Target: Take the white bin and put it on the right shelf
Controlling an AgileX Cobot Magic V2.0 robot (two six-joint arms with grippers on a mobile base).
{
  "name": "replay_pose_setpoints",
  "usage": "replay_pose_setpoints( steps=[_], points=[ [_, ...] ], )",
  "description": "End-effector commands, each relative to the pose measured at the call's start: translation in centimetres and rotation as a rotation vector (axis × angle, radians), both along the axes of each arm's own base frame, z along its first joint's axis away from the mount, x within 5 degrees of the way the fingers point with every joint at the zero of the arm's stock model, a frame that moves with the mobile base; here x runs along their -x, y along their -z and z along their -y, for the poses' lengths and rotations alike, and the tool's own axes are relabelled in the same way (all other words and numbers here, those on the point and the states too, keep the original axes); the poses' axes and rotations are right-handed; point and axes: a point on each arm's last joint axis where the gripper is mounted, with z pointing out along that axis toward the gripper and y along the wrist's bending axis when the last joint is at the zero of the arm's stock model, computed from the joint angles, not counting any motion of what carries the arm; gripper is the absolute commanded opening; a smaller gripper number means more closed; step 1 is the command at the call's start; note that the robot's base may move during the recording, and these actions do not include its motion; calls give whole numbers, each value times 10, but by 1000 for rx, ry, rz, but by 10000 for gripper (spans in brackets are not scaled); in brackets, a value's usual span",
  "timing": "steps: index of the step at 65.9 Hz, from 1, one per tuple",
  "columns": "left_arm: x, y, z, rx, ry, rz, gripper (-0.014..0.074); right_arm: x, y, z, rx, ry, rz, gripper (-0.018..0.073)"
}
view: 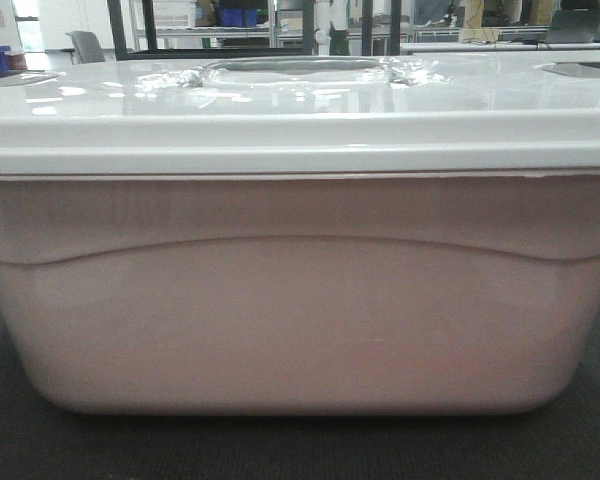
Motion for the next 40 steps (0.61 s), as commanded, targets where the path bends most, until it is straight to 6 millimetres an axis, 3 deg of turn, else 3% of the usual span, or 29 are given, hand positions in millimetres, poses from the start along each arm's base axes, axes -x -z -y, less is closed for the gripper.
replay_pose_setpoints(
  steps=[1,40],
  points=[
    [2,-9,0,26,1,100,-118,2,-10,0,6,6,109,64],
    [2,-9,0,26,1,100,-118,2,-10,0,6,6,109,64]
  ],
)
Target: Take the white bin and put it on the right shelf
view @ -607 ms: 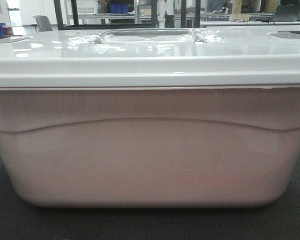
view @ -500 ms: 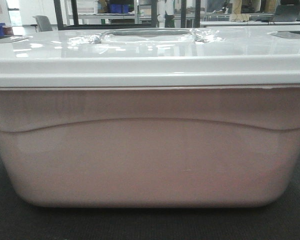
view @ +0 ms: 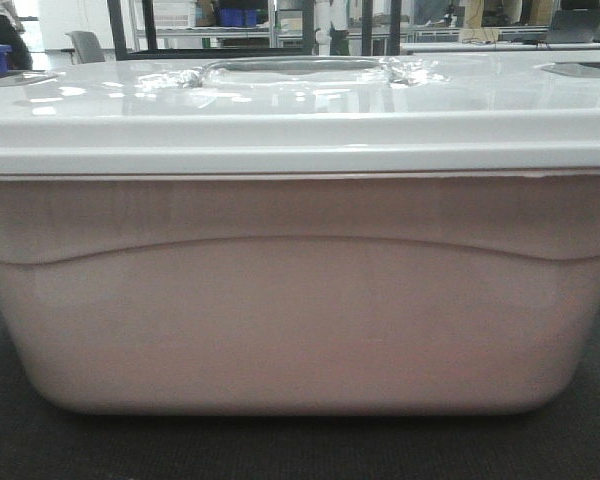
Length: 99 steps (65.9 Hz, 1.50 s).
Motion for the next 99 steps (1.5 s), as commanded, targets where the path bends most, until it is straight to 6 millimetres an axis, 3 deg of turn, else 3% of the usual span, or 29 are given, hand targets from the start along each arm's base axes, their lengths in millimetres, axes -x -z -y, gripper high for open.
replay_pose_setpoints(
  steps=[1,34,47,56,74,84,99],
  points=[
    [2,-9,0,26,1,100,-118,2,-10,0,6,6,109,64],
    [2,-11,0,36,1,118,-118,3,-14,1,7,9,151,64],
    [4,-20,-1,38,1,139,-118,6,-26,1,6,13,243,64],
    [8,-39,-1,29,4,73,-118,12,-52,1,3,12,309,64],
    [20,-105,-2,13,10,-36,-118,24,-108,-1,4,-2,255,64],
    [5,-143,-1,-30,1,-200,-118,16,-140,-1,4,-7,185,64],
    [-39,-194,4,-83,-14,-442,-118,-6,-178,-2,4,-25,-82,64]
  ],
)
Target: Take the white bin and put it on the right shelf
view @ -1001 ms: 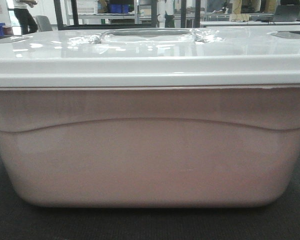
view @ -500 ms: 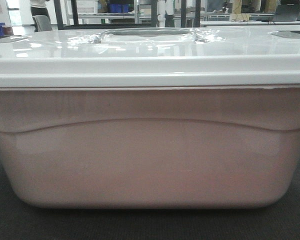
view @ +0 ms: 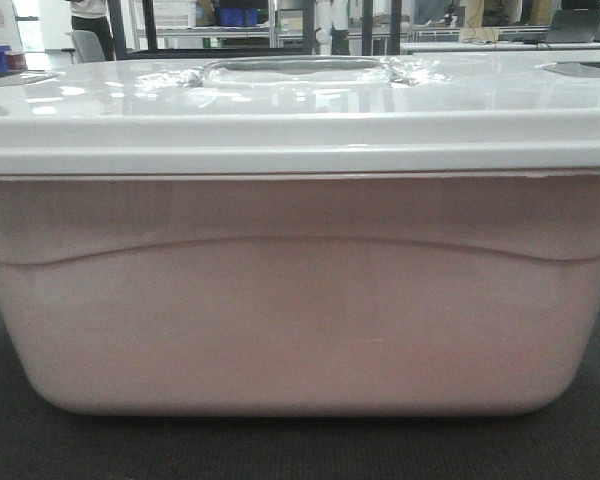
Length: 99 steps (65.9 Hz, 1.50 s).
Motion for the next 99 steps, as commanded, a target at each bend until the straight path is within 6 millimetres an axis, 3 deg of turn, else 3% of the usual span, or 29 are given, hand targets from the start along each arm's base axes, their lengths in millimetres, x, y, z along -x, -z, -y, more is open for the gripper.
replay_pose_setpoints(
  steps=[1,7,16,34,48,63,76,87,99],
  points=[
    [-17,-30,2,4,-3,12,-118,-11,-27,0,2,-4,-43,64],
    [-37,-36,5,-10,-5,-112,-118,-25,-36,0,3,-11,-171,64],
    [-65,-34,8,-38,-9,-326,-118,-53,-31,-1,-4,-24,-410,64],
    [-99,-19,20,32,28,-447,-118,-90,-11,-13,-131,-125,-798,64],
    [-108,-14,27,92,54,-479,-118,-103,-4,-23,-252,-202,-865,64],
    [-109,-14,27,95,54,-468,-118,-110,-5,-21,-241,-179,-823,68],
    [-110,-15,26,91,50,-452,-118,-134,8,-22,-250,-190,-1029,68],
    [-110,-13,26,90,50,-458,-118,-156,0,-22,-246,-193,-1044,68],
    [-110,2,26,87,45,-500,-118,-164,-3,-21,-241,-189,-1037,68]
  ],
)
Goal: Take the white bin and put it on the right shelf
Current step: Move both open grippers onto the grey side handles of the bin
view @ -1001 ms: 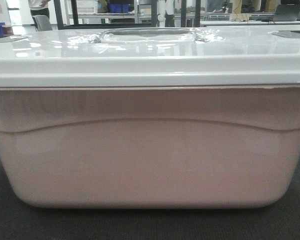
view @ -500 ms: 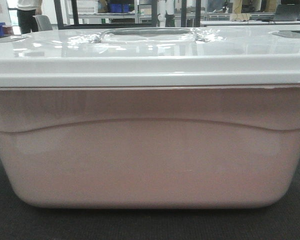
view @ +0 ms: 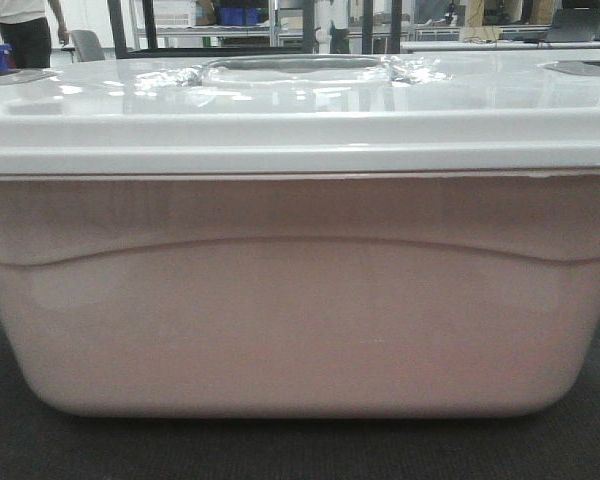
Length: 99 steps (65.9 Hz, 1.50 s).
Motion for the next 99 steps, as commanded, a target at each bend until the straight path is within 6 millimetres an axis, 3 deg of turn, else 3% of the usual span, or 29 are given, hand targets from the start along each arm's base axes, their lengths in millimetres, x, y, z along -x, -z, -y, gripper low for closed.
replay_pose_setpoints(
  steps=[1,19,35,49,56,62,70,80,99],
  points=[
    [-1,-5,1,25,-12,65,-118,-3,-14,0,-6,9,67,68],
    [-4,8,1,20,-15,31,-113,-6,-12,2,20,14,72,68],
    [-28,25,8,55,-13,-63,-113,-5,-12,2,20,12,66,68],
    [-41,6,9,48,2,-11,-104,-6,-12,2,20,12,67,68],
    [-41,2,10,42,14,-9,-27,-6,-12,2,20,13,69,68],
    [-41,2,10,47,18,-20,99,-6,-11,2,20,11,63,75],
    [-41,2,10,48,17,-13,242,-6,-12,3,24,13,69,225],
    [-41,2,10,48,16,-10,274,-9,-13,5,49,24,105,640],
    [-39,2,14,100,23,-41,274,-6,-12,1,1,12,65,611]
  ],
)
